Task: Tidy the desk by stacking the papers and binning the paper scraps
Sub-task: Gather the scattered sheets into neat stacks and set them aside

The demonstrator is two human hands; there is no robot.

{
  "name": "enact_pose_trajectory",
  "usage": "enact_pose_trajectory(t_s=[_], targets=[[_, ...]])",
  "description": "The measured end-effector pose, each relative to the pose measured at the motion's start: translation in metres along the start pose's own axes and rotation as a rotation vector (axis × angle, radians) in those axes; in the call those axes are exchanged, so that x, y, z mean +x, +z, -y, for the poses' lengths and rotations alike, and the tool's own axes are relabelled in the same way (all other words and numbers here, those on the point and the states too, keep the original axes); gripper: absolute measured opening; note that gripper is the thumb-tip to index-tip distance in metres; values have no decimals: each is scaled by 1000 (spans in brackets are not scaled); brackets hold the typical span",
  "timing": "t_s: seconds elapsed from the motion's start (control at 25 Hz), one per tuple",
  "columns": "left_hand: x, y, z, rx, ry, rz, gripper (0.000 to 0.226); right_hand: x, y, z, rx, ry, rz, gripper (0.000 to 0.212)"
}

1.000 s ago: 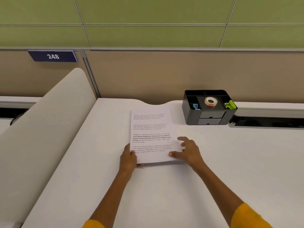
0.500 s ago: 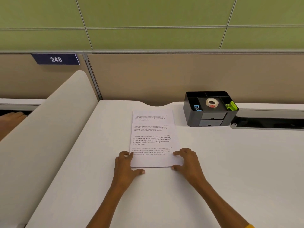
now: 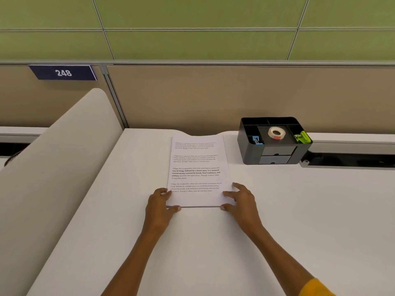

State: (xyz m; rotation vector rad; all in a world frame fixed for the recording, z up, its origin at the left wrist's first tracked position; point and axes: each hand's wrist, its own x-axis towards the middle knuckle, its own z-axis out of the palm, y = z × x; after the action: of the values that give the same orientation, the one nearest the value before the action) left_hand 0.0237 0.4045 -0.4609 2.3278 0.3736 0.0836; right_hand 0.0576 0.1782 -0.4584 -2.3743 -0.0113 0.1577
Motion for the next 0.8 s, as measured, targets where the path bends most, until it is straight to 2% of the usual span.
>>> enact_pose_trajectory(t_s=[0.4, 0.8], targets=[[44, -1, -8, 215, 76, 22, 58, 38, 5, 19, -51, 21, -28, 46], [56, 0, -7, 293, 105, 41, 55, 49, 9, 20, -83, 14, -32, 44]])
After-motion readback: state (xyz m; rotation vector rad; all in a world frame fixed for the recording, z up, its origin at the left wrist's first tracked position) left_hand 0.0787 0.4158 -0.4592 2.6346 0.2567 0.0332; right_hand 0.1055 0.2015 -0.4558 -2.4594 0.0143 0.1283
